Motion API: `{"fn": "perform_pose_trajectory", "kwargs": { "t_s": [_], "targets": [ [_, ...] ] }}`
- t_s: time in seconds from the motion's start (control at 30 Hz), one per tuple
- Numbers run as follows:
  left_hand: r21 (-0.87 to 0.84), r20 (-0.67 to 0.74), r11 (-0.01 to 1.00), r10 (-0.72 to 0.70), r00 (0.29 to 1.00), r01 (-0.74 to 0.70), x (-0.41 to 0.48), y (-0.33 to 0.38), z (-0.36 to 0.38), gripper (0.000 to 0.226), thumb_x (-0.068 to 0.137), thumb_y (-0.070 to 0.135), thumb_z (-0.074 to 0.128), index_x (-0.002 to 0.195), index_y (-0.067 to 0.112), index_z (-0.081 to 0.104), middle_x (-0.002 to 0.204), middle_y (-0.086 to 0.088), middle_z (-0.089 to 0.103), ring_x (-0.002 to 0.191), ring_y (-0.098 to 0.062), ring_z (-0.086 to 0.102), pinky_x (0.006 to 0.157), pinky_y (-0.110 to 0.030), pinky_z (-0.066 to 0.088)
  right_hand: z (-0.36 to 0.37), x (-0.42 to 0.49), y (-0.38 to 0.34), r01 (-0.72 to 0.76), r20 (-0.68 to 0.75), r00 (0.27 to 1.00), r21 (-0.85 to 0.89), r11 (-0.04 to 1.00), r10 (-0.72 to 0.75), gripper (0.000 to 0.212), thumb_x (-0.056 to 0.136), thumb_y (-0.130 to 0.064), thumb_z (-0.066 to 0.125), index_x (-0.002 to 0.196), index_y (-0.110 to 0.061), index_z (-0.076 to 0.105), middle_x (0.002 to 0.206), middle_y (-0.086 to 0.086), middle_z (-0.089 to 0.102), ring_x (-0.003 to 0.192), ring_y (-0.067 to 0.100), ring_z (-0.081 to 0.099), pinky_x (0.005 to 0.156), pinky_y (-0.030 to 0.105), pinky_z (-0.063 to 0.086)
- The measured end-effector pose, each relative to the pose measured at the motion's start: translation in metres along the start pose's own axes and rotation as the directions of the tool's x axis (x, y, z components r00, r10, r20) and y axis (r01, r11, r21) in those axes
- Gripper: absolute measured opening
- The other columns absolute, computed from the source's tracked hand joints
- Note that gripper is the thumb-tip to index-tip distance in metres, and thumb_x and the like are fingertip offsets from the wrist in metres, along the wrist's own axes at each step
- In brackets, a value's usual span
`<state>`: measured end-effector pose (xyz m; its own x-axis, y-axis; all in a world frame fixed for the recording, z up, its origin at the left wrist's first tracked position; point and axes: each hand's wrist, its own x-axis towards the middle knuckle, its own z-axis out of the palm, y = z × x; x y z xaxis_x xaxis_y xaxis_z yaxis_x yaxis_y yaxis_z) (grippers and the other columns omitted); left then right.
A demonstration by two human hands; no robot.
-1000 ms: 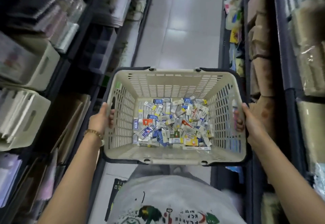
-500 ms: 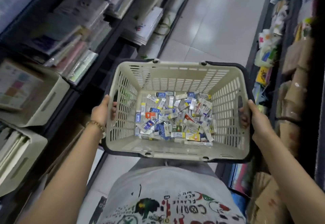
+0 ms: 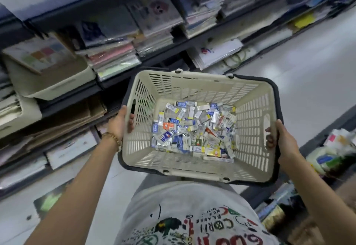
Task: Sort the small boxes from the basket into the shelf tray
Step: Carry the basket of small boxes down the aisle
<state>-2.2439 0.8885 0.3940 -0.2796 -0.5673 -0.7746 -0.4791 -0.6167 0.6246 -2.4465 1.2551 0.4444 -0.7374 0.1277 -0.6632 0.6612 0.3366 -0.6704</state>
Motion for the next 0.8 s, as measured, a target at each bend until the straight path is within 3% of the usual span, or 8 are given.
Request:
{"fn": "perform_pose_trajectory", "kwargs": {
  "t_s": [0.17, 0.4, 0.53, 0.67, 0.8],
  "targets": [
    [-0.016, -0.101, 1.0, 0.003, 0.995, -0.005, 0.0, -0.013, 0.002, 0.048, 0.092, 0.052, 0.043, 0.064, 0.016, 0.058, 0.042, 0.006, 0.054, 0.034, -0.006, 0.047, 0.037, -0.015, 0.043, 0.018, 0.034, -0.023, 0.039, 0.075, 0.997, -0.044, 0.998, -0.036, 0.041, 0.095, -0.047, 0.044, 0.073, -0.013, 0.052, 0.062, 0.002, 0.036, 0.051, 0.016, 0.03, 0.05, 0.027, 0.026],
    [-0.127, -0.265, 0.992, -0.037, 0.964, 0.003, 0.002, -0.054, 0.0, 0.046, 0.092, 0.049, 0.044, 0.064, 0.015, 0.054, 0.04, 0.006, 0.05, 0.029, -0.003, 0.04, 0.034, -0.013, 0.035, 0.047, 0.083, -0.034, 0.052, 0.215, 0.976, -0.158, 0.986, -0.017, 0.041, 0.095, -0.047, 0.044, 0.072, -0.013, 0.051, 0.058, 0.001, 0.033, 0.049, 0.014, 0.029, 0.049, 0.026, 0.026],
    [-0.165, -0.36, 0.986, -0.067, 0.931, 0.007, 0.006, -0.091, 0.016, 0.047, 0.091, 0.055, 0.043, 0.065, 0.016, 0.055, 0.052, 0.003, 0.05, 0.04, -0.008, 0.041, 0.044, -0.021, 0.038, 0.07, 0.131, -0.037, 0.059, 0.328, 0.944, -0.293, 0.954, 0.043, 0.044, 0.095, -0.049, 0.041, 0.071, -0.014, 0.05, 0.056, 0.002, 0.035, 0.042, 0.013, 0.033, 0.048, 0.025, 0.029],
    [-0.242, -0.471, 0.97, -0.143, 0.871, 0.029, 0.031, -0.138, 0.043, 0.049, 0.091, 0.053, 0.044, 0.061, 0.015, 0.053, 0.034, 0.008, 0.048, 0.032, -0.004, 0.039, 0.041, -0.018, 0.035, 0.1, 0.197, -0.026, 0.086, 0.428, 0.897, -0.417, 0.905, 0.112, 0.046, 0.097, -0.05, 0.035, 0.073, -0.014, 0.048, 0.055, 0.001, 0.034, 0.039, 0.011, 0.036, 0.041, 0.022, 0.034],
    [-0.307, -0.501, 0.95, -0.203, 0.841, 0.047, 0.065, -0.193, 0.067, 0.051, 0.09, 0.056, 0.043, 0.06, 0.015, 0.052, 0.032, 0.009, 0.047, 0.028, -0.001, 0.039, 0.036, -0.014, 0.035, 0.127, 0.247, 0.009, 0.111, 0.451, 0.881, -0.487, 0.866, 0.141, 0.047, 0.097, -0.052, 0.033, 0.073, -0.014, 0.048, 0.057, 0.002, 0.033, 0.045, 0.014, 0.034, 0.049, 0.025, 0.034]
  ]
}}
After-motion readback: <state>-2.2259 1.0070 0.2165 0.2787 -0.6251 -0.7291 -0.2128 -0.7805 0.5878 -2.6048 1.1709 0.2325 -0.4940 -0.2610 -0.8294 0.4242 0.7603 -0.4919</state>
